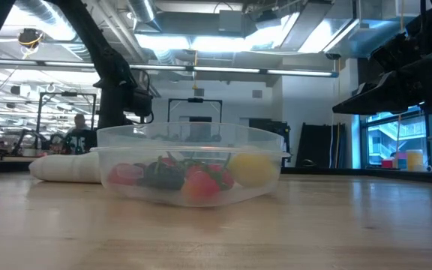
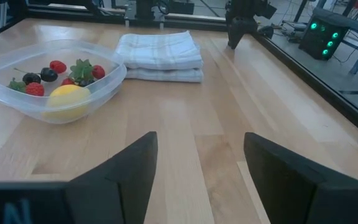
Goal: Pick and placing Produce into tupperware
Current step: Put the blueberry into the transparent container
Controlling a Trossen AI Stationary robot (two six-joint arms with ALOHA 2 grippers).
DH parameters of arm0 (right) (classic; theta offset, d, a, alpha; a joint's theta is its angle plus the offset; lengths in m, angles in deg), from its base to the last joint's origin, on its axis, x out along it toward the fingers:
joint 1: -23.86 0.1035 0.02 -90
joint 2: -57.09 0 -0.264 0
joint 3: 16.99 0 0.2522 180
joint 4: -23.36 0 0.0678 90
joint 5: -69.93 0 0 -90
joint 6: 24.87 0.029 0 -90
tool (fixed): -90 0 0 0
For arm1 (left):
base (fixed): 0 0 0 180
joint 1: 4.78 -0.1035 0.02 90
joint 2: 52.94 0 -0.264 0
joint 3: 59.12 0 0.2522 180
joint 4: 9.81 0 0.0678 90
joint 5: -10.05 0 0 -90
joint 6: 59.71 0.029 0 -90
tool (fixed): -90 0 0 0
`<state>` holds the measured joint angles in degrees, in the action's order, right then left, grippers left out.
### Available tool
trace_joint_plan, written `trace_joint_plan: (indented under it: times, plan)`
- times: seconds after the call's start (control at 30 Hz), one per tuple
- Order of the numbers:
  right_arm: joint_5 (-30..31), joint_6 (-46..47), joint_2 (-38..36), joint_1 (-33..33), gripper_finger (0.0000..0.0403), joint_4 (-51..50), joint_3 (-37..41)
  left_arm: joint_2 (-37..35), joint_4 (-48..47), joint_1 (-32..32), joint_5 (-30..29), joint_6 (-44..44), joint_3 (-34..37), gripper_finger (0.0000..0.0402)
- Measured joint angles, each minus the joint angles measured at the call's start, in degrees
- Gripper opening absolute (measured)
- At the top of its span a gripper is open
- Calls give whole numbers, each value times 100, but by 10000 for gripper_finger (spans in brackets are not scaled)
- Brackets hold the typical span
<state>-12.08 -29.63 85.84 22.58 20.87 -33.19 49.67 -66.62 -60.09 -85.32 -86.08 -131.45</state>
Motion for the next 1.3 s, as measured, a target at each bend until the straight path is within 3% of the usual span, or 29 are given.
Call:
trace_joint_plan:
  times: [0.23, 0.77, 1.3]
  plan:
    - [0, 7, -1, 1, 241, 0, 0, 4, -20, 0, 15, -51, 0, 184]
    - [0, 2, 0, 0, 241, 0, 0, 15, -53, 9, 142, -68, -4, 82]
    - [-2, 0, 0, 1, 241, 0, 0, 17, -103, 7, 82, -4, 0, 49]
